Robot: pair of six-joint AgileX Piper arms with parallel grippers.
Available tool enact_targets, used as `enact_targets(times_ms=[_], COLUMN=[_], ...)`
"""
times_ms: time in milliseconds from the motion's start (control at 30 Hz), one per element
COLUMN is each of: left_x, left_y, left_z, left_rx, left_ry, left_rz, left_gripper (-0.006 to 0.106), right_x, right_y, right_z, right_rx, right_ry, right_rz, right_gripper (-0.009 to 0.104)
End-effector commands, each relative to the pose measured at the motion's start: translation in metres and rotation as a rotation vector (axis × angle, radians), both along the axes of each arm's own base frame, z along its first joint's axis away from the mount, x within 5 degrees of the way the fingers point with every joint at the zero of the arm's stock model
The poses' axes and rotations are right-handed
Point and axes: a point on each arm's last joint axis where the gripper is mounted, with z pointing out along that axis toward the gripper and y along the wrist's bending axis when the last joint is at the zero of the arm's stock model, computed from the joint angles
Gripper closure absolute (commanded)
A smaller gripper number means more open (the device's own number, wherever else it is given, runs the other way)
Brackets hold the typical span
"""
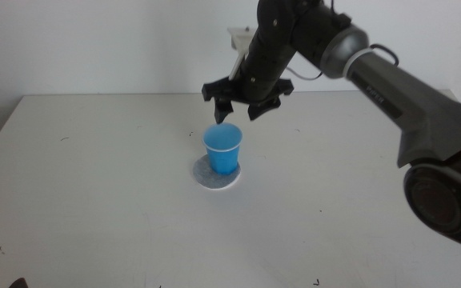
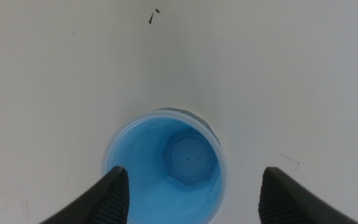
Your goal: Place an empty cup on a cup mat.
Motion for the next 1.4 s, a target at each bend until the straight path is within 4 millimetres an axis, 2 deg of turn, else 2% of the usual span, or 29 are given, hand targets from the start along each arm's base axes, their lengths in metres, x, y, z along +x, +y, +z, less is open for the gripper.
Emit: enact_targets(times_ms=[0, 300, 400, 600, 833, 1033, 1233, 1367], left_x=[0.001, 0.001, 0.001, 0.001, 0.001, 0.001, 0.001, 0.001], left_y=[0.0, 0.0, 0.0, 0.0, 0.0, 0.0, 0.0, 0.0], left_z=[0.008, 0.008, 0.008, 0.008, 0.008, 0.008, 0.008, 0.008], left_rx=[-0.015, -0.015, -0.015, -0.015, -0.015, -0.015, -0.015, -0.015], left_ry=[-0.076, -0.076, -0.076, -0.076, -0.076, -0.076, -0.076, -0.076], left_rz=[0.0, 0.0, 0.0, 0.0, 0.0, 0.0, 0.0, 0.0], left_gripper=[-0.005, -0.005, -0.005, -0.005, -0.005, -0.005, -0.005, -0.005], right_x=[-0.016, -0.046, -0.058, -0.091, -0.141, -0.2, -0.257, -0.284], right_y=[-0.024, -0.073, -0.097, -0.146, -0.193, -0.227, -0.251, -0.257], right_z=[0.071, 0.163, 0.182, 0.2, 0.205, 0.196, 0.172, 0.146], right_rx=[0.023, 0.06, 0.036, -0.052, -0.058, -0.013, 0.009, -0.008], right_ry=[-0.112, -0.312, -0.345, -0.353, -0.372, -0.489, -0.596, -0.662], right_rz=[-0.018, -0.092, -0.133, -0.202, -0.292, -0.373, -0.433, -0.422], right_gripper=[0.041, 0.041, 0.041, 0.041, 0.041, 0.038, 0.022, 0.01])
